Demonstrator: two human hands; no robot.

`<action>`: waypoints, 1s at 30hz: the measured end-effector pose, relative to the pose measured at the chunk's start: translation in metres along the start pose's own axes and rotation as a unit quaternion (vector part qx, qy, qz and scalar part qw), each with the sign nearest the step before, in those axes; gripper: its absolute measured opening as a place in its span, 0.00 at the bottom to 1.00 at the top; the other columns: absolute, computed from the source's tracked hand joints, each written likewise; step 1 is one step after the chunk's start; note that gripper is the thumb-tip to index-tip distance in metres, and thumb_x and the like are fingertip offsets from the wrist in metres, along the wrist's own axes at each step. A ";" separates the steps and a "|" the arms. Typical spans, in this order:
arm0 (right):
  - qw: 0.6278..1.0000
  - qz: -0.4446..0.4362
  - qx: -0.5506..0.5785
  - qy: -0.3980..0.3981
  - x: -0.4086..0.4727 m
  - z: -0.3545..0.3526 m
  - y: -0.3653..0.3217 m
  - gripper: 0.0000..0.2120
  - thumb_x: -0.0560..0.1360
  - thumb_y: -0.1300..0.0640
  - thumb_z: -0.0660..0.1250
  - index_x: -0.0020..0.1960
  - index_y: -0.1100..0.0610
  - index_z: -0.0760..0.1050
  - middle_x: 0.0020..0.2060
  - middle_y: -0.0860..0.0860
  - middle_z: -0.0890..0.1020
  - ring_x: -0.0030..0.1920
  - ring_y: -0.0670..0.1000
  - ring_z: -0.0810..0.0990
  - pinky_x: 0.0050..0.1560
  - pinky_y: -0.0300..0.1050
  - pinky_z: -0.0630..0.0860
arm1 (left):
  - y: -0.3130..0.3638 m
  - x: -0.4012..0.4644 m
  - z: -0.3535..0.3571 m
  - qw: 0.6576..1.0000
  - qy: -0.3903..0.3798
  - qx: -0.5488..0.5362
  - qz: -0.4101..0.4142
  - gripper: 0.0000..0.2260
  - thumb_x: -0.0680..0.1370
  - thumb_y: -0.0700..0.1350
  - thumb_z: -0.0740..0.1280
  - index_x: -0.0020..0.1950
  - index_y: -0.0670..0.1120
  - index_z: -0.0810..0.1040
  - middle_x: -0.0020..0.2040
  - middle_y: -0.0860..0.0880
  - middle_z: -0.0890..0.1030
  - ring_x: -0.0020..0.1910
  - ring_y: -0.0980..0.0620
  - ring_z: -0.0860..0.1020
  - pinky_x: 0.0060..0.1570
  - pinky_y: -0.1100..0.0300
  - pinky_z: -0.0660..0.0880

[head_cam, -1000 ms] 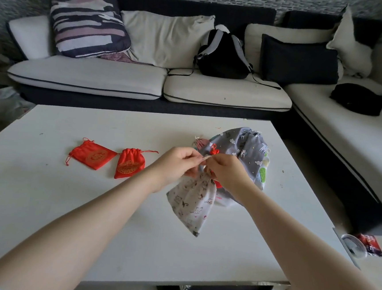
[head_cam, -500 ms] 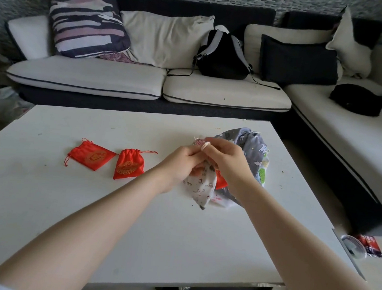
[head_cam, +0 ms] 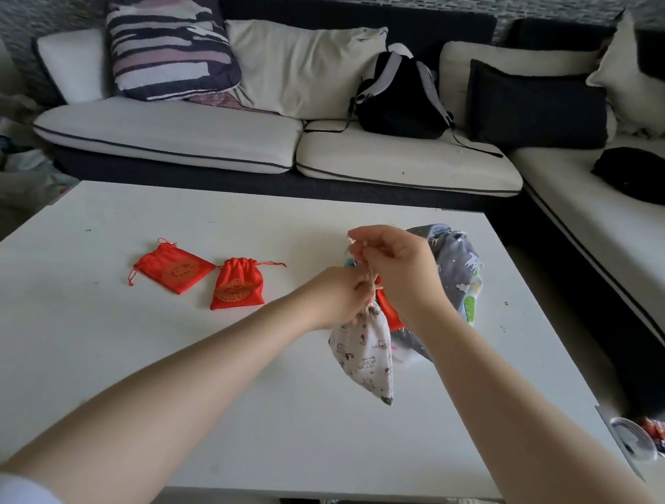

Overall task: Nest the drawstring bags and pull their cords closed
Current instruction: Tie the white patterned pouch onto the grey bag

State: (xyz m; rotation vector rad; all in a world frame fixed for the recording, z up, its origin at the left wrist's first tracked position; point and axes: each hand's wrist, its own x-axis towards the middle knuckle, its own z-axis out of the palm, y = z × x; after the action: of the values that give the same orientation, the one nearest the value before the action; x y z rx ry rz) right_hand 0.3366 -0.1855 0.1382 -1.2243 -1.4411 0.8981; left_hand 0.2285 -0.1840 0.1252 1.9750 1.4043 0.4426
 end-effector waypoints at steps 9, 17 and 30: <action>0.979 0.018 -0.196 -0.049 0.007 -0.008 0.018 0.17 0.76 0.60 0.64 0.63 0.54 0.70 0.39 0.55 0.83 0.41 0.51 0.81 0.48 0.45 0.78 | -0.019 0.004 -0.004 0.986 -0.005 -0.164 -0.014 0.16 0.81 0.51 0.57 0.36 0.45 0.72 0.35 0.48 0.75 0.32 0.50 0.72 0.39 0.60 0.70; 0.935 -0.128 -0.311 -0.115 -0.005 -0.014 0.018 0.11 0.73 0.61 0.68 0.55 0.58 0.79 0.43 0.49 0.83 0.46 0.51 0.80 0.45 0.29 0.70 | -0.022 -0.001 -0.012 0.977 0.034 -0.208 -0.019 0.15 0.80 0.45 0.59 0.34 0.48 0.74 0.31 0.52 0.73 0.30 0.55 0.69 0.32 0.64 0.66; 0.932 -0.178 -0.312 -0.046 -0.001 -0.011 0.019 0.05 0.73 0.64 0.67 0.47 0.61 0.81 0.37 0.51 0.84 0.37 0.49 0.79 0.40 0.39 0.72 | -0.020 -0.004 -0.018 0.980 0.018 -0.199 0.010 0.12 0.80 0.39 0.59 0.40 0.44 0.77 0.34 0.48 0.80 0.34 0.52 0.79 0.41 0.60 0.79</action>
State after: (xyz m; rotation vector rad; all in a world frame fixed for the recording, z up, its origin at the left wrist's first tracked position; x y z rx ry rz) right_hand 0.3520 -0.1832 0.1226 -1.3106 -2.0341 0.2445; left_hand 0.2022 -0.1778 0.1244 1.6612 1.2070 0.7115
